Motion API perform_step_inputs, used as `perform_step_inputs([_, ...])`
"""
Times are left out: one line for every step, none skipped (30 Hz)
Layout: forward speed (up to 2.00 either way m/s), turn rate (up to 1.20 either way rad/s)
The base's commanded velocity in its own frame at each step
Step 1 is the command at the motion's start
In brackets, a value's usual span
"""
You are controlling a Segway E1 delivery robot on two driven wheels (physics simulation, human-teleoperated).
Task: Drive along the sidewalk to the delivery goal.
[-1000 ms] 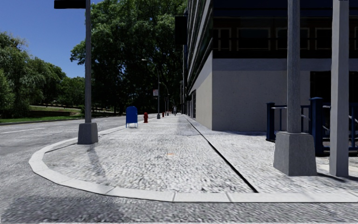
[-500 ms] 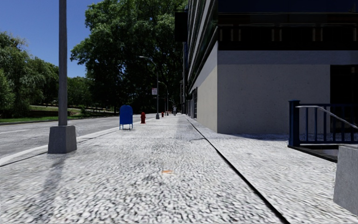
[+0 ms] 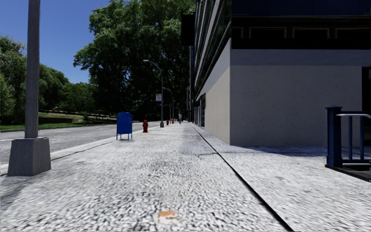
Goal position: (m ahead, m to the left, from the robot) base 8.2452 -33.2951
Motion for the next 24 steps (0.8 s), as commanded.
perform_step_inputs([1.54, -0.12])
perform_step_inputs([1.54, -0.18])
perform_step_inputs([1.54, -0.18])
perform_step_inputs([1.54, -0.21])
perform_step_inputs([1.54, -0.23])
perform_step_inputs([1.54, -0.23])
perform_step_inputs([1.54, -0.23])
perform_step_inputs([1.54, -0.23])
perform_step_inputs([1.54, -0.23])
perform_step_inputs([1.54, -0.23])
perform_step_inputs([1.54, -0.23])
perform_step_inputs([1.54, -0.24])
perform_step_inputs([1.54, -0.29])
perform_step_inputs([1.54, -0.37])
perform_step_inputs([1.54, -0.37])
perform_step_inputs([1.54, -0.4])
perform_step_inputs([1.54, -0.41])
perform_step_inputs([1.54, -0.42])
perform_step_inputs([1.54, -0.42])
perform_step_inputs([1.54, -0.47])
perform_step_inputs([1.54, -0.55])
perform_step_inputs([1.54, -0.55])
perform_step_inputs([1.54, -0.59])
perform_step_inputs([1.54, -0.6])
